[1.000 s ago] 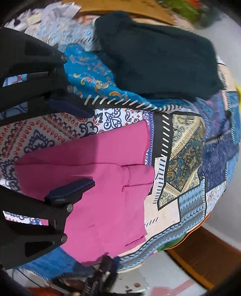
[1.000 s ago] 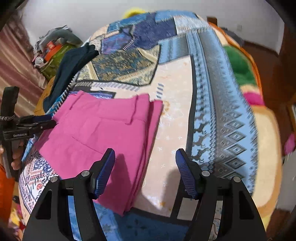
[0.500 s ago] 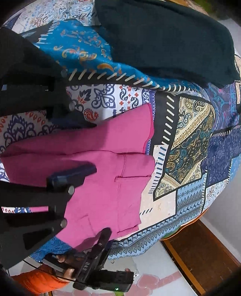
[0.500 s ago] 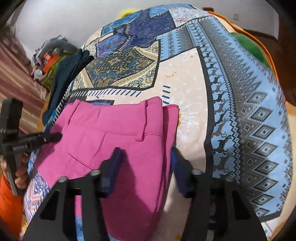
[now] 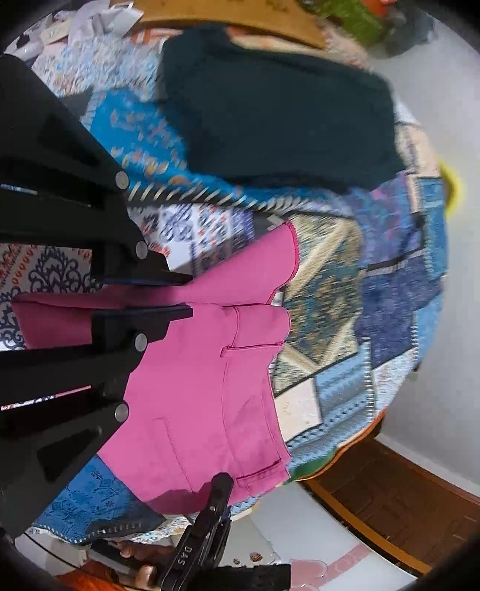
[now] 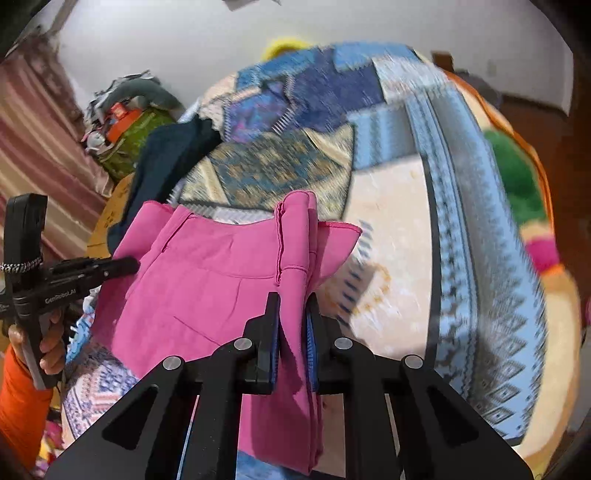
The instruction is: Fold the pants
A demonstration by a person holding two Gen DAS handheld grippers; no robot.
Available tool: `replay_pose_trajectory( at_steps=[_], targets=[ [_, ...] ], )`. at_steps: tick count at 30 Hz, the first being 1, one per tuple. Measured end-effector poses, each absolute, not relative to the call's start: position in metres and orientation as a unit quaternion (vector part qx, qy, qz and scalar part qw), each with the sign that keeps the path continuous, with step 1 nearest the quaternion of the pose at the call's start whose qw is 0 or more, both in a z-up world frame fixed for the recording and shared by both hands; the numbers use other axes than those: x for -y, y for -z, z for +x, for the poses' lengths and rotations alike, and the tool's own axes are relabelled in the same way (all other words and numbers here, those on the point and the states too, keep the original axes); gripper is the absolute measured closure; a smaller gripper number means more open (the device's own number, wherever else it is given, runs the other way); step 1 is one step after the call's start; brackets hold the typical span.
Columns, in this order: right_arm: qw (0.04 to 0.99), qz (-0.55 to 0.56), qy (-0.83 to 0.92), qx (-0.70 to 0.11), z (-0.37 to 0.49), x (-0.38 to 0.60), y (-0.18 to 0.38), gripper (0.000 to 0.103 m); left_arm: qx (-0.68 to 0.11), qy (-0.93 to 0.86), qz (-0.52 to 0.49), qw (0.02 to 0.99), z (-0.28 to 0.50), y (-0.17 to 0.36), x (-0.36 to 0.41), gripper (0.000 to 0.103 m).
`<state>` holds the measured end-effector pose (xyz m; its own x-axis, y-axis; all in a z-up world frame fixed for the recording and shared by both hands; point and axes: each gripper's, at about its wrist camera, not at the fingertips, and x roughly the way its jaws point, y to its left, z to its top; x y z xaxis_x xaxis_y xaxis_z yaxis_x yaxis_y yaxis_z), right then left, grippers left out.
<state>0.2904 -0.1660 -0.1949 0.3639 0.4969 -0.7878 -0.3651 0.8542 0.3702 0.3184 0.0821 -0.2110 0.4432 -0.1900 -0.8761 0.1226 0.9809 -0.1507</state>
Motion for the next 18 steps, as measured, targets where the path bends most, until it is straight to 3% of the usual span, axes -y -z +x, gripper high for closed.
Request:
replay_pose_trajectory(
  at_steps=[10,18],
  targets=[
    [0.854,0.034,-0.297,-0.426,0.319,0.104,0.127,0.092,-0.442,0.038,-0.045,0.895,0.314,0.136,-0.141,0.094],
    [0.861,0.007,-0.328,-0.389,0.343,0.032,0.104,0.092,-0.408,-0.021,-0.076,0.909,0.329,0.109,-0.210,0.095]
  ],
)
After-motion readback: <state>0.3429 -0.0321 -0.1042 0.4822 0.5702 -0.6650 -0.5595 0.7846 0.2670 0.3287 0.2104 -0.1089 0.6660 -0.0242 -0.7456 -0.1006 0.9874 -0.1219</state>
